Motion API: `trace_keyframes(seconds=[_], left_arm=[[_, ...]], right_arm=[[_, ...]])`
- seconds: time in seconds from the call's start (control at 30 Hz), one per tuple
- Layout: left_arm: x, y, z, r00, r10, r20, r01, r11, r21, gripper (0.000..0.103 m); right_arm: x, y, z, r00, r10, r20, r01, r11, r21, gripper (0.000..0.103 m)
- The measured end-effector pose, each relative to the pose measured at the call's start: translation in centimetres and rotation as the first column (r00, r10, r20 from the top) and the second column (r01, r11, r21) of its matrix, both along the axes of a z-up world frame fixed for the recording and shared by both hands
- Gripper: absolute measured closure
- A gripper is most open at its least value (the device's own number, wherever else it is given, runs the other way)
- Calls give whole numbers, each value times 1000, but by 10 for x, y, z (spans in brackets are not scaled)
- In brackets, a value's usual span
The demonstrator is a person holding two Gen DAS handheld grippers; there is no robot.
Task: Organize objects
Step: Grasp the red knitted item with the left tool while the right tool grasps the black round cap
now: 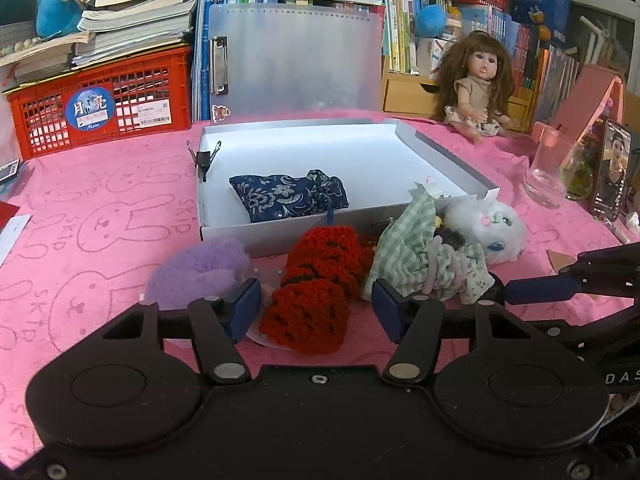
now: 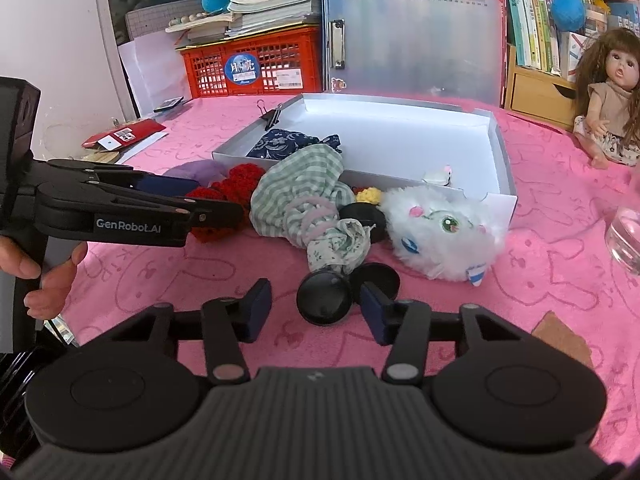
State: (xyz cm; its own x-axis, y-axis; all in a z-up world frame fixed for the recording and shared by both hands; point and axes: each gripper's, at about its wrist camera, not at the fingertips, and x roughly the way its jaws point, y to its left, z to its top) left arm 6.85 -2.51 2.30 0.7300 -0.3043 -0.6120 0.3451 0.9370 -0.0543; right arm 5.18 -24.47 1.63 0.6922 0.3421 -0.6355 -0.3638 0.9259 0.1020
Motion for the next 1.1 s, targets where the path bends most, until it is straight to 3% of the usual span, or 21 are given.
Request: trace_keyframes(seconds=[0.1, 0.17, 0.27, 0.43, 0.7, 0.9, 1.1], left_arm=[[1, -1, -2, 1000, 0, -4, 0, 1000, 4, 49], [0, -2, -3, 1000, 1, -1, -1, 1000, 8, 58], [-3, -2, -2, 1000, 21, 10, -21, 999, 28, 70], [-15, 2, 4, 999, 34, 31, -35, 999, 21, 71], [-18, 15, 33, 996, 54, 66, -51, 997, -49, 73], [0, 22, 54, 992, 95, 83, -88, 992, -86, 73], [40, 21, 60, 989, 144, 28, -139, 981, -134, 73]], right_arm=[[0, 0, 0, 1000, 0, -2, 0, 1000, 0, 55], [0, 1, 0, 1000, -2, -1, 2, 1000, -3, 65], [-2, 1, 1, 1000, 1, 0, -1, 1000, -3, 66], [-5, -2, 4, 1000, -9, 20, 9, 1000, -6, 66], [-1, -18, 23, 997, -55, 53, 53, 998, 36, 66], [16, -37, 40, 990, -123, 65, 117, 989, 90, 66], [52, -51, 53, 978, -202, 44, 194, 970, 144, 66]])
